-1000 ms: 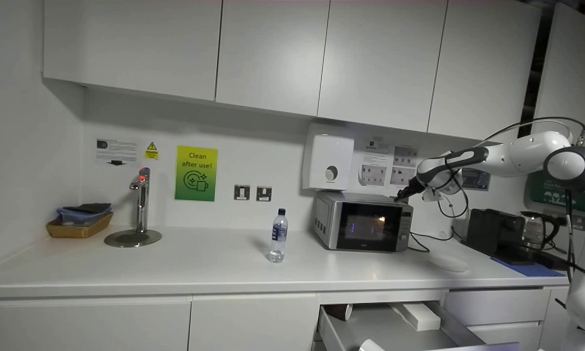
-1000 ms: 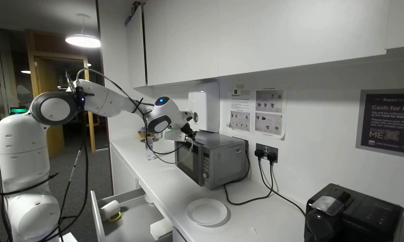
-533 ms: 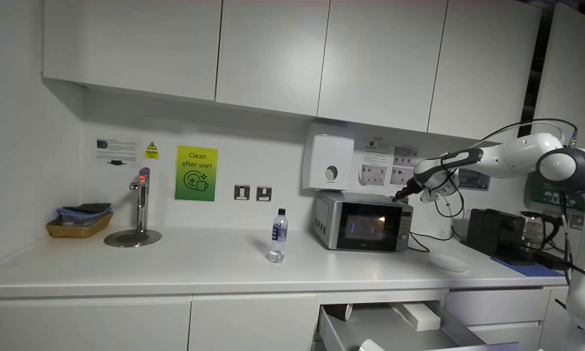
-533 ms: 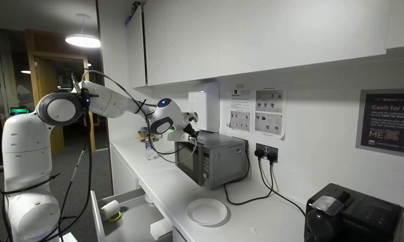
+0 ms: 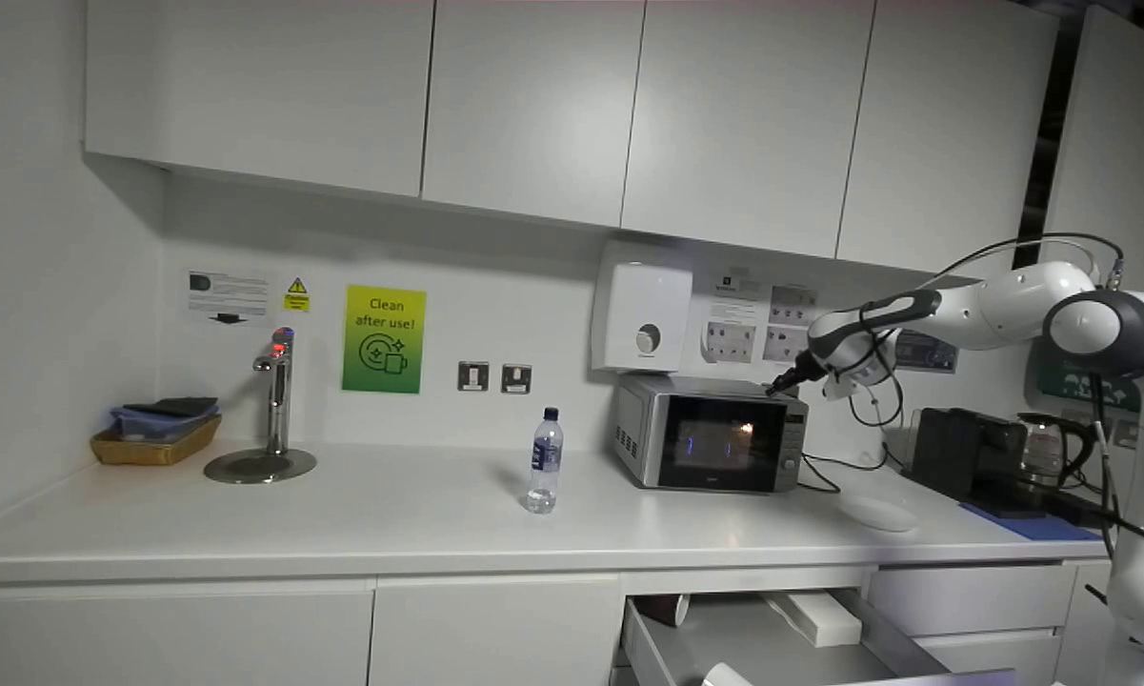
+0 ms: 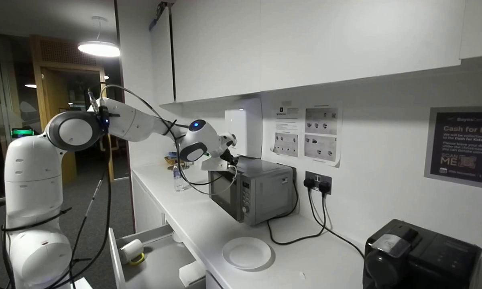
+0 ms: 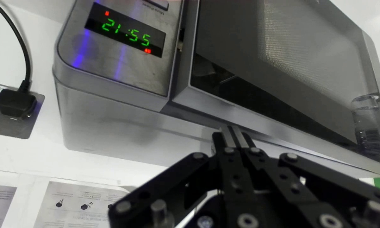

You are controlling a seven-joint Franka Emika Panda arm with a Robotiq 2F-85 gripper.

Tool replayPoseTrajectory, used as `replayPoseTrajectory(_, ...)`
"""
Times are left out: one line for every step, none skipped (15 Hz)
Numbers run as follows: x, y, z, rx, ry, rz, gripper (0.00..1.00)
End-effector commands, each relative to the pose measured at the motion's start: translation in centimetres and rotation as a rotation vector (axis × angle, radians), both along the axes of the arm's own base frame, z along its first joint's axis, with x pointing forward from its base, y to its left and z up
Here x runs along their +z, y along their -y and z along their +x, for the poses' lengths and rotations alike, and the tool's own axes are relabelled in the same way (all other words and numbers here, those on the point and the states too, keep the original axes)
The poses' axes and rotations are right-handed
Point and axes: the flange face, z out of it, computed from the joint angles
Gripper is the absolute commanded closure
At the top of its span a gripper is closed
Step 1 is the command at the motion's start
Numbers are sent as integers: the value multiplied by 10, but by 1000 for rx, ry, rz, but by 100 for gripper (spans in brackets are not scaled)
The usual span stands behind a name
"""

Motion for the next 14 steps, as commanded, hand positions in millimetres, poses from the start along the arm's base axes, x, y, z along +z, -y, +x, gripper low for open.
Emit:
replayPoseTrajectory(3, 5, 4, 7, 42, -25, 100)
replayPoseTrajectory(2, 5, 4, 11, 44, -26, 100)
replayPoseTrajectory(1, 6, 4, 16, 45, -28, 100)
replayPoseTrajectory(0, 7, 4, 20, 45, -30, 100)
replayPoseTrajectory(-1, 7, 4, 23, 47, -31, 100)
replayPoseTrajectory(-2, 8, 4, 27, 48, -31, 100)
replayPoseTrajectory(-2, 8, 4, 32, 50, -32, 100)
replayPoseTrajectory(-2, 8, 4, 39, 52, -34, 100)
replayPoseTrajectory(-3, 8, 4, 46, 54, -36, 100)
replayPoseTrajectory(-4, 9, 4, 50, 56, -38, 100)
replayPoseTrajectory(-5, 10, 4, 55, 57, -40, 100)
replayPoseTrajectory(-6, 10, 4, 60, 58, -43, 100)
replayPoseTrajectory(-7, 11, 4, 63, 59, -46, 100)
replayPoseTrajectory(-8, 11, 4, 67, 61, -48, 100)
